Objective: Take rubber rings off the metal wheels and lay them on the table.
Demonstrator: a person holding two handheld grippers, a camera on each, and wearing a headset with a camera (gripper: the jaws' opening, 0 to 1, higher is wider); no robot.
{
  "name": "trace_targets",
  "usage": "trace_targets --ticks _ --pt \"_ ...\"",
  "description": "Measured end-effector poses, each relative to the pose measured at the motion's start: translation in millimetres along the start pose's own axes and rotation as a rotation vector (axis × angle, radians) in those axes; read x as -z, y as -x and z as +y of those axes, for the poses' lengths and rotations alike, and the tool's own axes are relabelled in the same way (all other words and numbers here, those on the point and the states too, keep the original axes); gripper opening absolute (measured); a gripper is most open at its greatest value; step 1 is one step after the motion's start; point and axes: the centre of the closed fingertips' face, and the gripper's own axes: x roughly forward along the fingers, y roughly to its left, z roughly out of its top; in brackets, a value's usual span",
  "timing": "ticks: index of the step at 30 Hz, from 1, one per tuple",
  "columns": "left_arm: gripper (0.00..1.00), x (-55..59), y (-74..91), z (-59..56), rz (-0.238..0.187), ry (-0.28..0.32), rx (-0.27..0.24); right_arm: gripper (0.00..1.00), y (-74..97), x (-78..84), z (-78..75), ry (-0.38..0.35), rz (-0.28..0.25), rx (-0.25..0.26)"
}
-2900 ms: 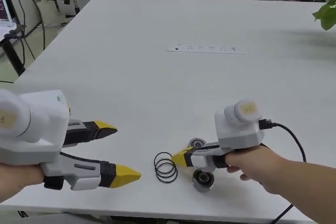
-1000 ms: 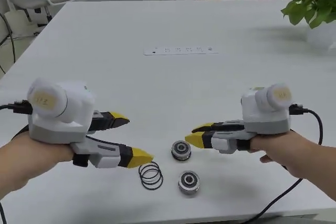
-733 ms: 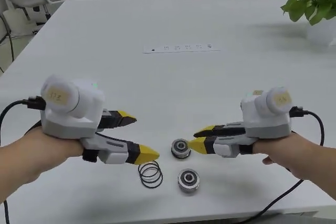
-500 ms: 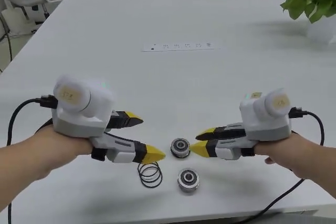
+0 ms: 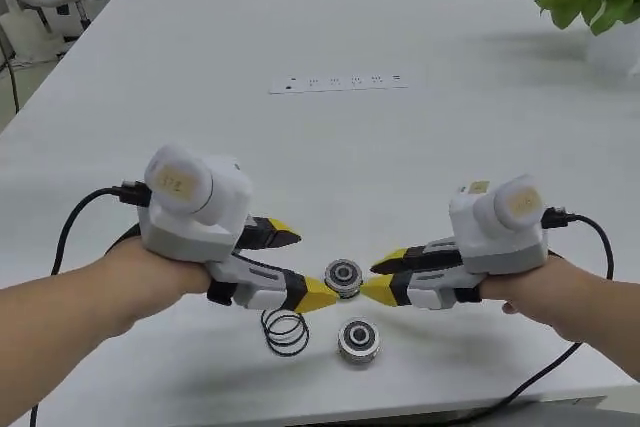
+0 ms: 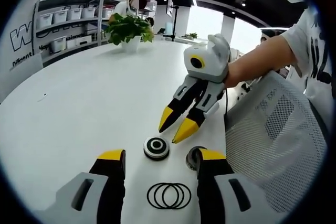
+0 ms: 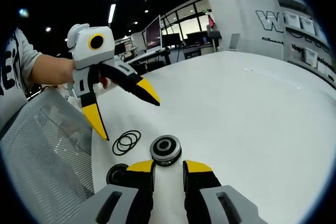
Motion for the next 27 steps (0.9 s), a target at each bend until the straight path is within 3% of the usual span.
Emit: trace_targets --ticks 4,7,15,27 --pt "0.48 3.7 -5.5 1.6 0.012 -0.001 0.005 0.17 -3.2 2.1 1.5 0.010 0.010 -0.005" --pt "0.40 7.4 -9.3 2.3 0.024 0.001 0.008 0.17 -4.5 2.1 0.3 0.004 0.007 0.000" --pt "0.36 3.6 -18.5 2.1 -0.013 0.086 0.019 0.15 -7.1 4.4 -0.4 0.005 0.010 0.004" --pt "0.28 4.1 -27.6 2.2 -0.023 0.150 0.022 0.12 -9.7 5.3 0.7 0.009 0.002 0.006"
